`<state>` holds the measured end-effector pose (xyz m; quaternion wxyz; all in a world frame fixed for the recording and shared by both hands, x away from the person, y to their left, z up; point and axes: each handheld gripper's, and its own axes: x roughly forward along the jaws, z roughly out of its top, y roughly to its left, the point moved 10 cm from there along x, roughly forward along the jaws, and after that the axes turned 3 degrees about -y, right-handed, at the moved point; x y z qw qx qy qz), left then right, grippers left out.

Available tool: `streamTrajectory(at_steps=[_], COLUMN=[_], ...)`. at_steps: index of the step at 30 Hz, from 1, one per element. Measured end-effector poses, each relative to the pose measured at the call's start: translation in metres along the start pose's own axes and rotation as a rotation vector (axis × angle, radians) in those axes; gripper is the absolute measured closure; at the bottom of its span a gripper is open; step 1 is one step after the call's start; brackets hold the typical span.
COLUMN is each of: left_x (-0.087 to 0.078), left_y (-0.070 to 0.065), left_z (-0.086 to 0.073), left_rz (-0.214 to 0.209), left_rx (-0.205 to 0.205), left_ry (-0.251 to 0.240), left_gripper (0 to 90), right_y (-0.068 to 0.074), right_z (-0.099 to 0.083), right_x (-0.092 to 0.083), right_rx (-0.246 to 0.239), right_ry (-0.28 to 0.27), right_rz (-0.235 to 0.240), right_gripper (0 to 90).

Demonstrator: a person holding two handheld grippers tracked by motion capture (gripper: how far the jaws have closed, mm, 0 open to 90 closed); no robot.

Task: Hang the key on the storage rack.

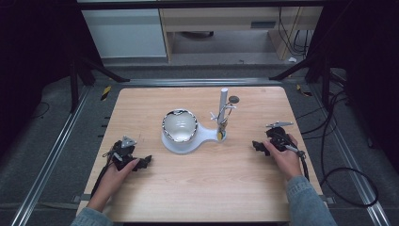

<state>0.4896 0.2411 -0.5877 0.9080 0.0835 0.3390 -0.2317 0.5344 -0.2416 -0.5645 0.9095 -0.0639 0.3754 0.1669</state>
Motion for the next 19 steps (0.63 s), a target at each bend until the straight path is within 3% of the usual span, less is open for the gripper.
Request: streamTrajectory(at_steps=[10,12,19], left_x=[0.000,0.000,0.000], left_y=[0.000,0.000,0.000], left_z=[0.000,0.000,0.000], left_rz=[0.000,0.000,0.000], left_rx=[0.000,0.001,0.000], left_ry=[0.000,0.000,0.000], left_gripper=[0.0,0.0,0.0], right_y=[0.001,0.002,0.004], right_z=[-0.003,-0.004,-0.003], right_x=[0.007,0.009,0.013], right_rx=[0.006,-0.021,-0.008], right_ry=[-0.022,-0.032,-0.066], right_rz=[-0.020,-0.037,-0.049], right_gripper=[7.7,4.4,1.2])
